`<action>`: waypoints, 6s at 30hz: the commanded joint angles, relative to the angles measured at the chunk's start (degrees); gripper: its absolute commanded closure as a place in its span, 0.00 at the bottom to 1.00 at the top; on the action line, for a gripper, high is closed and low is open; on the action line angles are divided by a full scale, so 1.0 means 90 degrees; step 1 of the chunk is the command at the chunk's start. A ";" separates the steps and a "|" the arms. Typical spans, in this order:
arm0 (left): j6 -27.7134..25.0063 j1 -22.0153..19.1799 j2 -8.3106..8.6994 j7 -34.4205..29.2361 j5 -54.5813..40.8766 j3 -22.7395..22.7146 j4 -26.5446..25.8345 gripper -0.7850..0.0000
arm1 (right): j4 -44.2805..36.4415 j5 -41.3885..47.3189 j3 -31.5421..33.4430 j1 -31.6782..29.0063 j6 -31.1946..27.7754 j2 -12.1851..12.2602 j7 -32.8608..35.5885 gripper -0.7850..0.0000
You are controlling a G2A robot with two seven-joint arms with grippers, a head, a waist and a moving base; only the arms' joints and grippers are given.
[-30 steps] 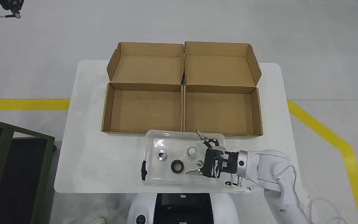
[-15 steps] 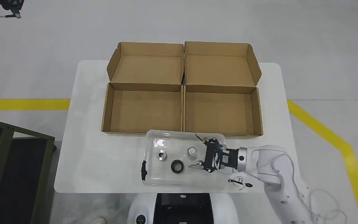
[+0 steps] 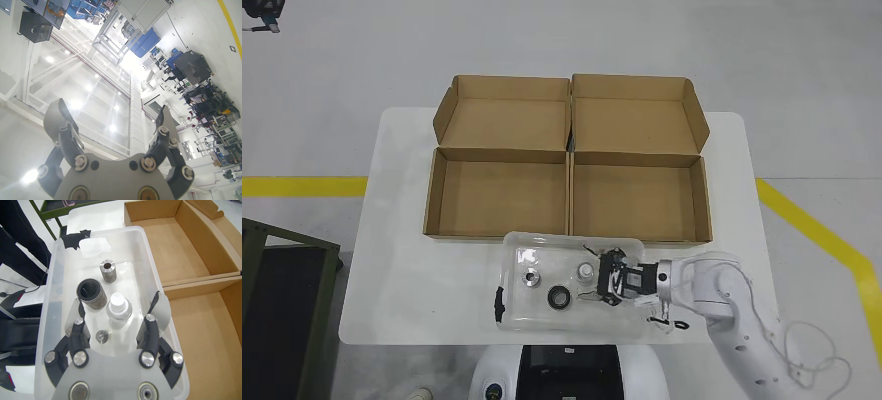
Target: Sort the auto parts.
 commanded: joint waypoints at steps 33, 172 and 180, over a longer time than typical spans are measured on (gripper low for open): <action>0.0000 0.0000 0.0000 -0.0001 0.0000 0.0000 0.0000 0.00 | -0.0636 0.1199 0.0189 0.0039 0.0114 0.0283 -0.0341 1.00; 0.0000 0.0000 0.0000 -0.0001 0.0000 0.0000 0.0000 0.00 | -0.2229 -0.0403 0.0362 -0.1250 0.1135 0.0495 0.0202 0.00; 0.0000 0.0000 0.0000 -0.0001 0.0000 0.0000 0.0000 0.00 | -0.2030 -0.0568 0.0366 -0.1411 0.1070 0.0565 0.0455 0.07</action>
